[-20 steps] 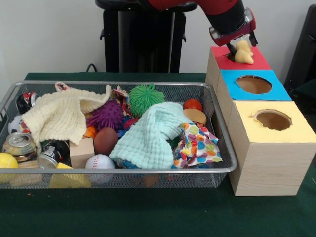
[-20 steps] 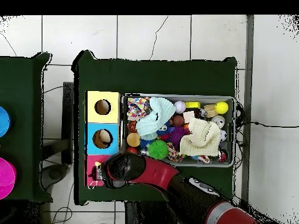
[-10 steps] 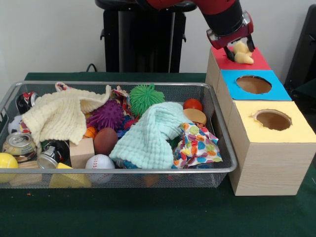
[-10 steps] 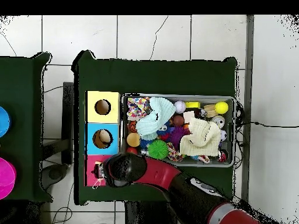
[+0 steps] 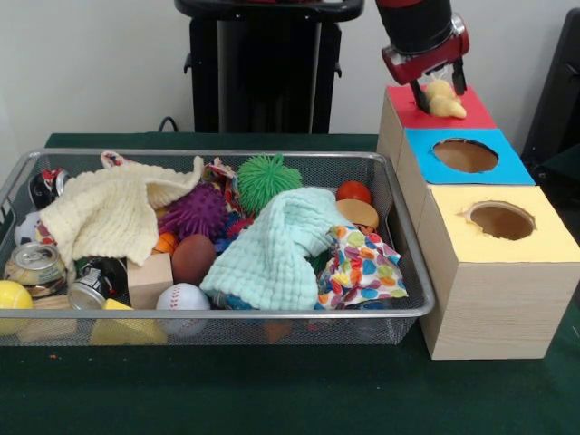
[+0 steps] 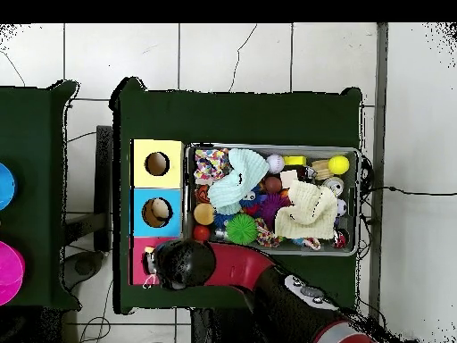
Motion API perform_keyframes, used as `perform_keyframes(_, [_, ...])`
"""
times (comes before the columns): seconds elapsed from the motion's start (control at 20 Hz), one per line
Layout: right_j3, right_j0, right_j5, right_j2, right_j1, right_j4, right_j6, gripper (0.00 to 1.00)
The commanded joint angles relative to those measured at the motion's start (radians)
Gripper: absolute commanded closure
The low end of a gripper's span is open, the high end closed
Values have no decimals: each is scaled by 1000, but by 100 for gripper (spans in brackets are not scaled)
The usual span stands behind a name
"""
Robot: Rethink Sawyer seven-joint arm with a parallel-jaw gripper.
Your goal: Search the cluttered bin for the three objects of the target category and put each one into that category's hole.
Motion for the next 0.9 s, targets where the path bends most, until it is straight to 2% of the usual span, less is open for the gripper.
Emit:
perform_keyframes(0.05, [-182, 16, -137, -105, -121, -56, 150, 0])
perform_keyframes(0.45, [-208, 132, -150, -257, -157, -92, 197, 0])
perform_keyframes(0.9, [-199, 210, -108, -342, -197, -41, 224, 0])
